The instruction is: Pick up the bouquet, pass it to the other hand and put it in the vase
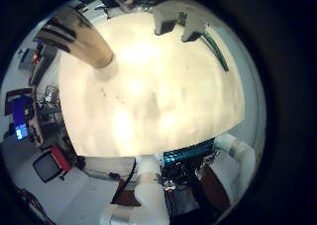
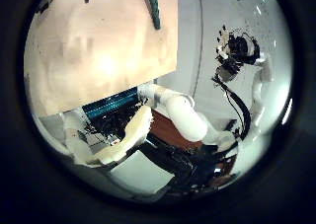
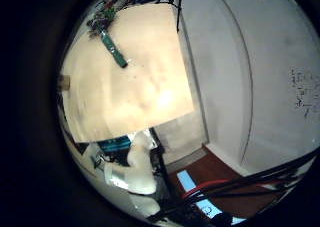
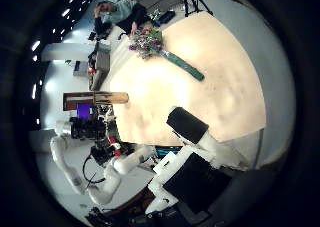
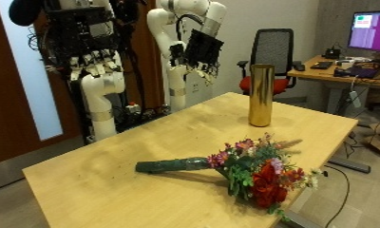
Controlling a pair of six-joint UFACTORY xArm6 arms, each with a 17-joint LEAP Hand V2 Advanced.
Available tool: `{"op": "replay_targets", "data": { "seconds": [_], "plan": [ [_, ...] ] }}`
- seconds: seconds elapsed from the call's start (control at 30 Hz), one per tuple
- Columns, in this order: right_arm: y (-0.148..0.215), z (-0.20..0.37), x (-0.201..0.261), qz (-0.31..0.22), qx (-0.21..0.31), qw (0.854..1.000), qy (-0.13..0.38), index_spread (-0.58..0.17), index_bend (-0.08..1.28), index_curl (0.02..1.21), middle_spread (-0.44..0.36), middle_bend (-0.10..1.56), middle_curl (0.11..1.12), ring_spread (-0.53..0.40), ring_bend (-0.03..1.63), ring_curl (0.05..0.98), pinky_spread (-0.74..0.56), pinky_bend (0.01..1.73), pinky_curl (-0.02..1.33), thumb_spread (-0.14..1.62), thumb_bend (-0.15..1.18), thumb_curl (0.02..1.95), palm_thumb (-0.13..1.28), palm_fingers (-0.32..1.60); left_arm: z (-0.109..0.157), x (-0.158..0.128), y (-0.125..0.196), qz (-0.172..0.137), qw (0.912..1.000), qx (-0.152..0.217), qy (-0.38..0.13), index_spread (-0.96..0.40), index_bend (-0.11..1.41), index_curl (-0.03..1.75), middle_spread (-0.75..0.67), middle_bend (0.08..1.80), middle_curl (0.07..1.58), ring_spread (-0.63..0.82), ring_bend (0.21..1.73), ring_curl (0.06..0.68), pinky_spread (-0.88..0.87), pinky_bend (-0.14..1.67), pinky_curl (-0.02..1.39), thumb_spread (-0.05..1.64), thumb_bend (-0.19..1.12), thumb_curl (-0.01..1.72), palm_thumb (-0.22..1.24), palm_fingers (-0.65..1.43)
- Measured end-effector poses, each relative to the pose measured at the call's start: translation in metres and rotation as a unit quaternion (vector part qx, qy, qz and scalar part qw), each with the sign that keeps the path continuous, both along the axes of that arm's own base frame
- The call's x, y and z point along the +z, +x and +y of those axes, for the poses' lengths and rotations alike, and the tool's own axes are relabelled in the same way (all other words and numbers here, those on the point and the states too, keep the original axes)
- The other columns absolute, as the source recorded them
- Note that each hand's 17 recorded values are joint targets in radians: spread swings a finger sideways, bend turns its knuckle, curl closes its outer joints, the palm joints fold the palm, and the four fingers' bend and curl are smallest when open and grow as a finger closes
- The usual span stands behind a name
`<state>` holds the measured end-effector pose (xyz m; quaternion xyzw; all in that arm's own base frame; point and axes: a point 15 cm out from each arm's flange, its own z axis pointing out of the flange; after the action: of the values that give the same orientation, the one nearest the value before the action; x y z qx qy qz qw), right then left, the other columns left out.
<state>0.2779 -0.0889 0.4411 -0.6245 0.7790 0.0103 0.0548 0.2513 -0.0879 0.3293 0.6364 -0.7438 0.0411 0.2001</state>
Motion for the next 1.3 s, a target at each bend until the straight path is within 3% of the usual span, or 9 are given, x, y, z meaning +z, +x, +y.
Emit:
{"op": "replay_targets", "data": {
  "seconds": [0.3, 0.53, 0.9, 1.03, 1.07, 1.1, 1.13, 1.17, 1.3],
  "plan": [
    [0.019, 0.021, -0.016, 0.021, 0.021, 0.999, 0.017, -0.298, 0.16, 0.27, -0.003, 0.34, 0.33, 0.074, 0.55, 0.188, 0.36, 0.43, 0.25, 1.13, -0.02, 0.32, 0.49, 0.36, 0.003, -0.002, 0.000, 0.001, 1.0000, 0.002, -0.001, 0.12, 0.13, 0.20, 0.49, 0.25, 0.32, 0.59, 0.65, 0.202, 0.59, 0.43, 0.30, 0.95, -0.03, 0.31, 0.48, -0.02],
    [0.043, 0.040, -0.033, 0.040, 0.028, 0.997, 0.063, -0.272, 0.16, 0.26, 0.019, 0.34, 0.33, 0.064, 0.61, 0.188, 0.33, 0.45, 0.24, 1.13, -0.02, 0.32, 0.48, 0.39, -0.005, 0.001, -0.002, -0.002, 0.9999, -0.014, -0.001, 0.12, 0.13, 0.20, 0.49, 0.26, 0.32, 0.59, 0.65, 0.202, 0.59, 0.44, 0.30, 0.95, -0.03, 0.31, 0.48, -0.02],
    [0.125, 0.044, -0.097, 0.064, -0.018, 0.995, 0.080, -0.173, 0.15, 0.25, 0.094, 0.40, 0.34, 0.050, 0.66, 0.181, 0.28, 0.52, 0.24, 1.14, -0.02, 0.32, 0.48, 0.33, -0.010, 0.004, -0.003, -0.005, 0.9996, -0.027, -0.003, 0.12, 0.13, 0.21, 0.49, 0.26, 0.32, 0.59, 0.66, 0.206, 0.60, 0.44, 0.30, 0.95, -0.03, 0.31, 0.48, -0.02],
    [0.151, 0.043, -0.111, 0.037, -0.036, 0.995, 0.087, -0.227, 0.22, 0.29, 0.024, 0.33, 0.33, 0.061, 0.59, 0.162, 0.28, 0.52, 0.23, 1.14, -0.02, 0.32, 0.49, 0.31, -0.007, 0.002, -0.005, -0.001, 0.9997, -0.024, -0.002, 0.12, 0.14, 0.21, 0.48, 0.26, 0.32, 0.59, 0.65, 0.202, 0.59, 0.44, 0.30, 0.96, -0.03, 0.31, 0.47, -0.02],
    [0.160, 0.042, -0.112, 0.024, -0.041, 0.995, 0.088, -0.236, 0.25, 0.31, 0.076, 0.30, 0.32, 0.074, 0.57, 0.159, 0.27, 0.51, 0.23, 1.14, -0.02, 0.32, 0.49, 0.31, -0.006, 0.002, -0.005, -0.001, 0.9998, -0.021, -0.002, 0.12, 0.14, 0.21, 0.48, 0.26, 0.32, 0.59, 0.65, 0.202, 0.59, 0.44, 0.30, 0.96, -0.03, 0.31, 0.47, -0.02],
    [0.170, 0.040, -0.113, 0.007, -0.047, 0.995, 0.088, -0.132, 0.03, 0.25, 0.121, 0.43, 0.36, 0.066, 0.65, 0.179, 0.27, 0.52, 0.23, 1.14, -0.02, 0.32, 0.49, 0.30, -0.006, 0.003, -0.005, -0.001, 0.9998, -0.022, -0.002, 0.12, 0.13, 0.21, 0.48, 0.26, 0.32, 0.59, 0.66, 0.203, 0.59, 0.44, 0.30, 0.96, -0.03, 0.31, 0.47, -0.02],
    [0.180, 0.039, -0.115, -0.006, -0.053, 0.995, 0.089, -0.187, 0.13, 0.24, 0.117, 0.41, 0.35, 0.074, 0.70, 0.193, 0.27, 0.54, 0.23, 1.14, -0.02, 0.32, 0.50, 0.27, -0.006, 0.003, -0.005, -0.002, 0.9997, -0.023, -0.003, 0.12, 0.13, 0.21, 0.48, 0.26, 0.32, 0.59, 0.66, 0.204, 0.59, 0.44, 0.30, 0.96, -0.03, 0.31, 0.47, -0.02],
    [0.188, 0.039, -0.123, -0.012, -0.058, 0.994, 0.092, -0.195, 0.13, 0.24, 0.114, 0.41, 0.36, 0.076, 0.70, 0.197, 0.27, 0.55, 0.23, 1.14, -0.02, 0.32, 0.50, 0.26, -0.007, 0.004, -0.005, -0.002, 0.9997, -0.023, -0.003, 0.12, 0.13, 0.21, 0.48, 0.26, 0.32, 0.58, 0.65, 0.203, 0.58, 0.44, 0.30, 0.96, -0.03, 0.32, 0.47, -0.02],
    [0.196, 0.044, -0.155, -0.003, -0.068, 0.993, 0.098, -0.170, 0.13, 0.24, 0.155, 0.39, 0.35, 0.101, 0.72, 0.200, 0.27, 0.57, 0.24, 1.13, -0.02, 0.33, 0.51, 0.24, -0.006, 0.004, -0.004, -0.003, 0.9998, -0.022, -0.003, 0.12, 0.13, 0.21, 0.48, 0.26, 0.32, 0.59, 0.66, 0.204, 0.59, 0.44, 0.30, 0.96, -0.03, 0.31, 0.46, -0.02]
  ]
}}
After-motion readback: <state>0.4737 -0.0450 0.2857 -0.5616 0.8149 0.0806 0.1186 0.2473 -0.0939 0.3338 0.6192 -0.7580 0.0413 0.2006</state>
